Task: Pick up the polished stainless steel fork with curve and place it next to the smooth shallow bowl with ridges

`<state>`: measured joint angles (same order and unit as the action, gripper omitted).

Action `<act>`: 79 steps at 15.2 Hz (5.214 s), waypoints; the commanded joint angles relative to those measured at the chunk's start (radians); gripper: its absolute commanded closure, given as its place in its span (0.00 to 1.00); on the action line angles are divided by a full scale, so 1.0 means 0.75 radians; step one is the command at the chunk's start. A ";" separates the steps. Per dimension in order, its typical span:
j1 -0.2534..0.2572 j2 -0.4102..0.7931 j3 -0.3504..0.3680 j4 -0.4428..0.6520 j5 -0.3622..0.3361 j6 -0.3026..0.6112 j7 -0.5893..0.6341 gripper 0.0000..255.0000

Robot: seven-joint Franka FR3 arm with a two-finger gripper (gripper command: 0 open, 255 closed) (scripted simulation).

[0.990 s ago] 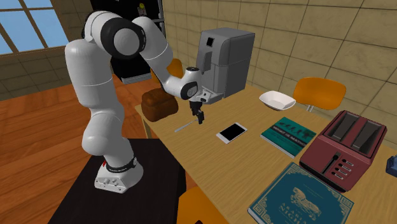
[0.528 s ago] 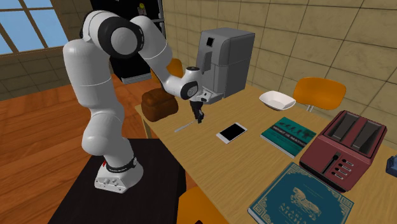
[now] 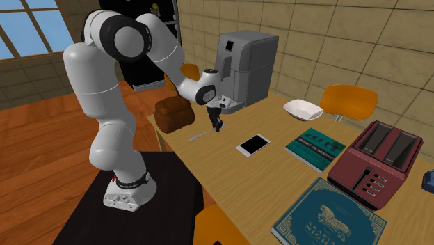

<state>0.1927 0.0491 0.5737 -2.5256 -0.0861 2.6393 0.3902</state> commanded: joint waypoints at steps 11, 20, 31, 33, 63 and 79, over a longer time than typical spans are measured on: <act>0.017 -0.223 0.001 0.048 0.218 -0.236 -0.157 1.00; 0.014 -0.278 -0.024 0.149 0.247 -0.387 -0.200 1.00; -0.037 0.278 -0.090 0.768 -0.107 -0.527 -0.117 1.00; -0.021 0.378 -0.111 0.904 -0.150 -0.573 -0.116 1.00; 0.214 1.309 -0.275 2.153 -0.336 -0.895 -0.239 1.00; 0.213 1.341 -0.281 2.134 -0.343 -0.846 -0.234 0.00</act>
<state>0.3528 1.0546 0.3630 -0.9250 -0.3433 2.0051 0.2145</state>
